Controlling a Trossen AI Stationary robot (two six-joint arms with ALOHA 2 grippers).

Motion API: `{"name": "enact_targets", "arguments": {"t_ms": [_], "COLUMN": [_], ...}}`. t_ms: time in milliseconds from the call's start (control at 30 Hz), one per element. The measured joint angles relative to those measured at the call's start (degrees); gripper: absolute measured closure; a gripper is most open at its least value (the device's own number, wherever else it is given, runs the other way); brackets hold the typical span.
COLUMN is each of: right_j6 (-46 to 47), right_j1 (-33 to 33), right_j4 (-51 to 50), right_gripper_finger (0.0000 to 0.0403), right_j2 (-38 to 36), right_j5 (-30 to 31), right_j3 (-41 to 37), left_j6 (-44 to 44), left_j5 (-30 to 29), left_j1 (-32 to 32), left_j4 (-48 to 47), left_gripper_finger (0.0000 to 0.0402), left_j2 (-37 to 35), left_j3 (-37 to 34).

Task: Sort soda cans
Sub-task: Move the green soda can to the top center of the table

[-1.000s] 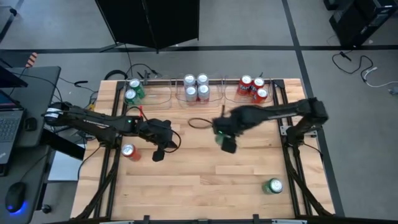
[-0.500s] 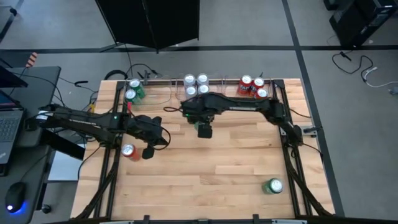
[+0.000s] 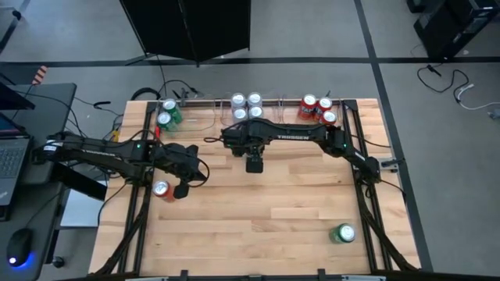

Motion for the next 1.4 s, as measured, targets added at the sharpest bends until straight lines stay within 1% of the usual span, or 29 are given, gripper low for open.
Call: {"name": "enact_targets", "arguments": {"t_ms": [233, 267, 367, 433, 467, 600, 667, 733, 833, 933, 1067, 1133, 1233, 1300, 1400], "right_j6": [0.09, 0.35, 1.28, 1.88, 1.96, 1.87, 1.92, 2.18, 3.43, 5.97, 12.58, 16.08, 20.88, 23.98, 29.39], "right_j1": [-0.43, -0.53, -0.82, -0.88, -0.92, -0.68, -0.43, -0.01, 1.3, 3.22, 6.11, 7.73, 10.8, 13.42, 17.6], "right_j4": [2.2, 2.92, 4.16, 4.67, 5.11, 6.65, 5.47, 3.43, -3.02, -4.93, -8.56, -8.55, -8.61, -8.59, -8.6], "right_gripper_finger": [0.0115, 0.0101, 0.0039, 0.0018, 0.0018, 0.0042, 0.0053, 0.0063, 0.0079, 0.0098, 0.0132, 0.0152, 0.0194, 0.023, 0.0291], "right_j2": [0.0, 0.0, 0.0, 0.0, 0.0, 0.0, 0.01, 0.04, 0.04, -3.15, -6.73, -8.13, -10.58, -12.67, -16.01], "right_j5": [0.0, 0.0, 0.07, 0.09, 0.11, 0.11, 0.11, 0.11, 0.09, 0.18, 0.09, -0.48, -2.42, -2.47, -2.35], "right_j3": [-0.04, -0.04, -0.1, -0.11, -0.11, -0.04, 1.12, 2.9, 7.62, 6.01, 5.9, 5.85, 4.41, 2.21, -3.37], "left_j6": [0.02, 0.02, 0.04, 0.22, 0.26, 0.26, 0.3, 0.3, 0.32, 0.35, 0.75, 1.34, 1.44, 1.4, 1.22], "left_j5": [0.02, 0.03, 0.04, 0.04, 0.06, 0.06, 0.06, 0.08, 0.11, 0.13, 0.3, 0.3, 0.3, 0.29, 0.28], "left_j1": [-0.02, -0.02, -0.02, -0.02, -0.02, -0.02, -0.02, -0.02, -0.04, -0.04, -0.04, -0.04, -0.04, -0.04, -0.04], "left_j4": [-0.26, -0.26, -0.63, -1.01, -1.33, -1.52, -1.6, -1.7, -1.81, -2.0, -2.09, -2.07, -2.29, -2.73, -2.89], "left_gripper_finger": [0.0401, 0.0401, 0.0401, 0.0402, 0.0401, 0.0401, 0.0401, 0.0401, 0.0401, 0.0401, 0.0401, 0.0401, 0.0401, 0.0401, 0.0401], "left_j2": [0.02, 0.02, 0.02, 0.02, 0.02, 0.04, 0.04, 0.04, 0.04, 0.04, 0.04, 0.04, 0.04, 0.04, 0.04], "left_j3": [0.0, 0.0, 0.0, 0.0, 0.0, 0.0, 0.0, 0.0, 0.0, 0.0, 0.0, 0.0, 0.0, 0.0, 0.0]}}
